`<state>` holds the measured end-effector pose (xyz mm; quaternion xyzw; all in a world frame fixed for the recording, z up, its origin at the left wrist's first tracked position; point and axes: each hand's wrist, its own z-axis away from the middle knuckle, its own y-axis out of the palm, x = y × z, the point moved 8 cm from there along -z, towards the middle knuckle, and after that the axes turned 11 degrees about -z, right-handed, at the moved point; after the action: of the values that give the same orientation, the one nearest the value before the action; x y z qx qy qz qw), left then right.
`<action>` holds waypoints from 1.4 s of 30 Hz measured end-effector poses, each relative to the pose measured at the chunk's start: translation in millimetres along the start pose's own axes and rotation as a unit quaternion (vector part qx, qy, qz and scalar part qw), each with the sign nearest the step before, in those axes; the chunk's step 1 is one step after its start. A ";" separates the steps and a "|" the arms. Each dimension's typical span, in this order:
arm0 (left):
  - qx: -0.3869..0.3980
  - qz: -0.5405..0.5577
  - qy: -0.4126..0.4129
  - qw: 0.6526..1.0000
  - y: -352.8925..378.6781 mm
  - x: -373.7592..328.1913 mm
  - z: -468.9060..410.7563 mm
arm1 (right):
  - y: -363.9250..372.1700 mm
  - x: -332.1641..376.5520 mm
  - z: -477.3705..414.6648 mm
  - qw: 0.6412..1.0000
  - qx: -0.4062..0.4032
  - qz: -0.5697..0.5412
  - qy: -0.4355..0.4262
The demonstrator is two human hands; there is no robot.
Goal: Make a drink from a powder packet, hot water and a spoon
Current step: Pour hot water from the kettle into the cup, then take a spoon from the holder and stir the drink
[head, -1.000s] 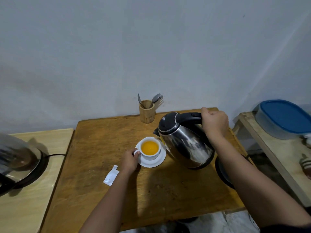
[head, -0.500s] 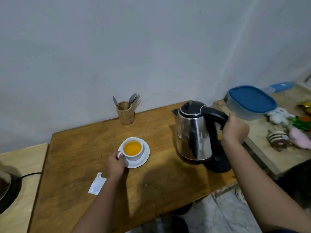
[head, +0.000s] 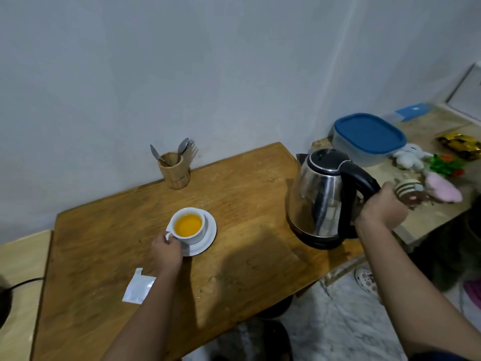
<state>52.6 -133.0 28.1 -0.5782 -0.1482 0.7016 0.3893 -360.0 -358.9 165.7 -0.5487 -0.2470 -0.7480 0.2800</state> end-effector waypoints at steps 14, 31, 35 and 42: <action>0.000 -0.006 0.011 1.000 1.7 4.8 -2.1 | -14.8 -12.7 -36.6 0.996 -0.012 -0.086 -0.001; 0.009 -0.017 0.029 0.999 2.3 4.9 -3.7 | -24.9 -22.6 -42.2 0.995 0.046 0.016 -0.086; 0.015 -0.018 0.040 0.999 1.7 5.4 -4.2 | -22.0 -19.7 -37.4 0.985 0.081 0.052 -0.143; 0.018 -0.005 0.053 0.998 0.6 8.4 -7.7 | 10.7 24.9 -1.7 0.902 0.175 0.115 -0.377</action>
<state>59.3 -129.3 19.7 -0.6064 -0.1174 0.6710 0.4102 -359.7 -371.4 189.8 -0.7563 -0.3963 -0.3925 0.3418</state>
